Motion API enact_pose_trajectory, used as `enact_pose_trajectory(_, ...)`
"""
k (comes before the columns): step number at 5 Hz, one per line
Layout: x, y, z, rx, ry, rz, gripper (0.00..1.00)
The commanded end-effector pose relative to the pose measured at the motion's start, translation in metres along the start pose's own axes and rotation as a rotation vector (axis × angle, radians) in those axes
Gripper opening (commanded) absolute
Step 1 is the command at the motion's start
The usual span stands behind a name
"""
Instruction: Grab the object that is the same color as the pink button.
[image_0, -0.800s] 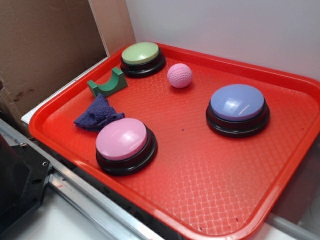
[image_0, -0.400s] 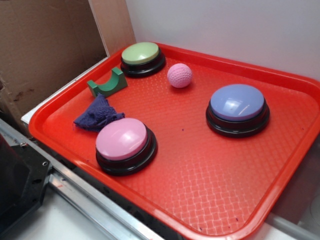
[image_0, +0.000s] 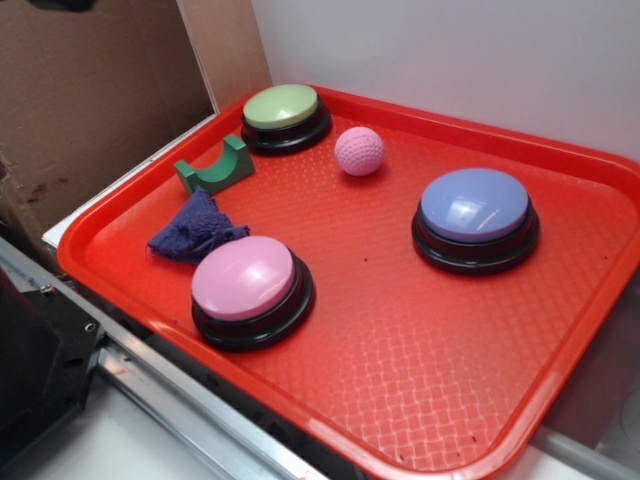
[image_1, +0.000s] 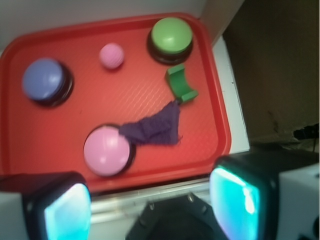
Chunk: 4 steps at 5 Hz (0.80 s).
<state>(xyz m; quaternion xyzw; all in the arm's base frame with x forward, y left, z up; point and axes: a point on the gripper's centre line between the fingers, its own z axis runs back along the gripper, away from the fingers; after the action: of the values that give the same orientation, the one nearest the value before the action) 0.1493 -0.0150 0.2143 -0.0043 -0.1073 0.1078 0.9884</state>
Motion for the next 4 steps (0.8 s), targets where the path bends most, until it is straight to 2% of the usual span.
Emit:
enact_pose_trajectory(1, 0.056, -0.009, -0.053, 0.012, -0.222, 0.355, 1.00)
enact_pose_trajectory(2, 0.086, -0.011, -0.085, -0.049, -0.269, 0.458, 1.00)
enact_pose_trajectory(3, 0.114, -0.026, -0.130, -0.097, -0.267, 0.496, 1.00)
enact_pose_trajectory(4, 0.128, -0.038, -0.158, -0.092, -0.271, 0.505, 1.00)
